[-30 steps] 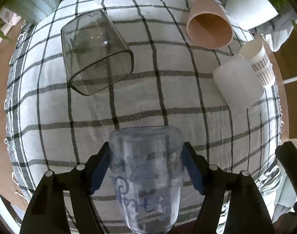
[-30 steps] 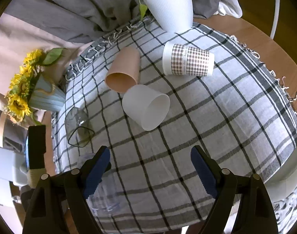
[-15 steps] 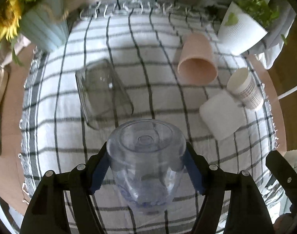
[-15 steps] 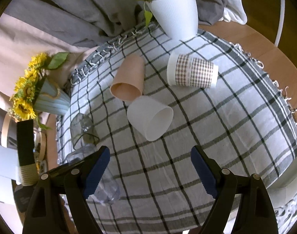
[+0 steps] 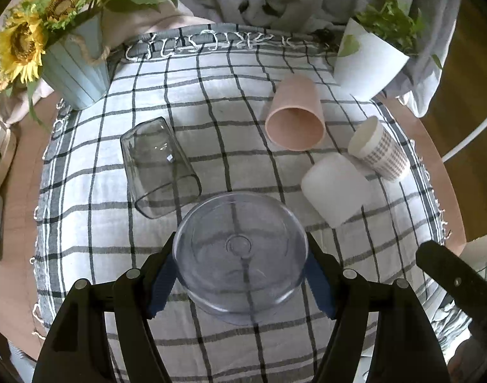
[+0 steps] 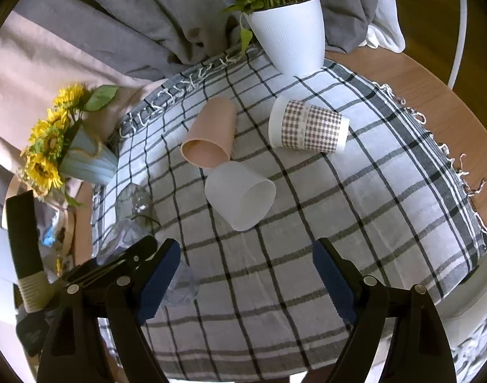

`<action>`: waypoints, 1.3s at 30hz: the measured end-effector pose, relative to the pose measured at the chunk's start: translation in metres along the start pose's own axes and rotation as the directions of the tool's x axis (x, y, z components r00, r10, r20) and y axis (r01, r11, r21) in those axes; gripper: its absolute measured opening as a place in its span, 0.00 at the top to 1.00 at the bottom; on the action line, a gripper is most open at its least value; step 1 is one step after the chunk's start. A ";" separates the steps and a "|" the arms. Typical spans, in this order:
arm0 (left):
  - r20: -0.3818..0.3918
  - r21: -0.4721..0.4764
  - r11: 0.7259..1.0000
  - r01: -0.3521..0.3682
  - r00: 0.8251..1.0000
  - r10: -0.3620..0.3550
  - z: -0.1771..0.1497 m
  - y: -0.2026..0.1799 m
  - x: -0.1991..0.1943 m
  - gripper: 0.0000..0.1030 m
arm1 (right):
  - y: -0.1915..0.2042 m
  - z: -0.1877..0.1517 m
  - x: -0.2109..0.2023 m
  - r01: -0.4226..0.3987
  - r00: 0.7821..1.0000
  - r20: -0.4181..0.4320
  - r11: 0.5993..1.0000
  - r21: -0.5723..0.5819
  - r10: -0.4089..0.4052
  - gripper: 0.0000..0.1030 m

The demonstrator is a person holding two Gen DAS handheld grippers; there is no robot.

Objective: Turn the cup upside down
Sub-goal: 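Rotate the clear cup with the left tool so its rim faces the table, then set the clear cup rim-down on the cloth and open the left tool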

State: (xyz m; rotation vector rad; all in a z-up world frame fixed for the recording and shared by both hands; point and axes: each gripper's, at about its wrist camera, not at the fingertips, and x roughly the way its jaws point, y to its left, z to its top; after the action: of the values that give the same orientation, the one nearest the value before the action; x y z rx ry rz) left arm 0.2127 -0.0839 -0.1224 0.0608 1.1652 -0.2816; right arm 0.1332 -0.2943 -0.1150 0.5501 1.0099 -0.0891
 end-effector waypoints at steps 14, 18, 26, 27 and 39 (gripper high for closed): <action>0.012 -0.007 1.000 -0.020 1.000 0.021 -0.022 -0.005 -0.009 0.31 | -0.004 -0.013 0.000 0.021 0.999 -0.043 0.999 -0.049 -0.023 0.18; 0.003 -0.018 1.000 -0.007 1.000 0.007 -0.025 -0.006 -0.007 0.31 | -0.003 -0.016 0.001 0.026 0.998 -0.052 0.997 -0.068 -0.030 0.18; -0.012 -0.032 0.999 -0.014 1.000 0.014 -0.030 -0.008 -0.004 0.24 | -0.005 -0.016 0.001 0.031 0.997 -0.067 0.997 -0.075 -0.036 0.17; -0.010 -0.034 0.999 -0.019 1.000 0.018 -0.030 -0.008 -0.003 0.23 | -0.005 -0.016 0.000 0.032 0.997 -0.068 0.996 -0.078 -0.037 0.17; 0.056 -0.073 0.996 -0.054 0.997 0.058 -0.038 -0.013 -0.026 0.15 | -0.008 -0.013 -0.010 0.018 0.998 -0.054 0.993 -0.114 -0.024 0.13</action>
State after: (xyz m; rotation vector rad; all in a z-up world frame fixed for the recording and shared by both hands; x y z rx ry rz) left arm 0.1657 -0.0840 -0.1126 0.0230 1.1135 -0.1906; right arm 0.1148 -0.2964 -0.1149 0.4396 1.0676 -0.0350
